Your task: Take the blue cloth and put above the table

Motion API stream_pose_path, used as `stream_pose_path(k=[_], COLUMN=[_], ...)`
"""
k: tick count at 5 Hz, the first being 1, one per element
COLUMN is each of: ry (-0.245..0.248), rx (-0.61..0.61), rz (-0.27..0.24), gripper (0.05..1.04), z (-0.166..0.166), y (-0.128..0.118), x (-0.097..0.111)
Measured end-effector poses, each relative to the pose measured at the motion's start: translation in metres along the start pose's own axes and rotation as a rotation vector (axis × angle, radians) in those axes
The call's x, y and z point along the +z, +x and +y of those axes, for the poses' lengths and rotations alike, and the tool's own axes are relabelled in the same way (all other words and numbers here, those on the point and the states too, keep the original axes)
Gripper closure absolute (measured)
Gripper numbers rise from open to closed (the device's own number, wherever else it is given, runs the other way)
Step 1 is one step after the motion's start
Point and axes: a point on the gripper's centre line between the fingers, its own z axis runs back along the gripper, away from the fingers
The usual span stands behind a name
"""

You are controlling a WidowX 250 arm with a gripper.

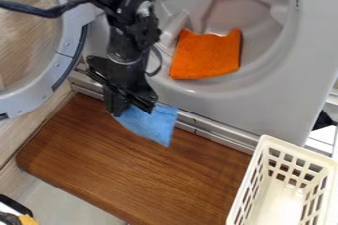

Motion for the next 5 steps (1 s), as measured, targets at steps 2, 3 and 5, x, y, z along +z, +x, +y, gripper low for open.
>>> stream_pose_path(k=[2,3,5], ry=[-0.025,-0.067,-0.096], rx=[-0.11,-0.132,-0.136], rz=[-0.062,-0.067,-0.112], gripper=[1.011,0.863,0.277], z=[0.013,0.013,0.01], y=[0.016,0.018,0.025], x=[-0.024,-0.031,-0.029])
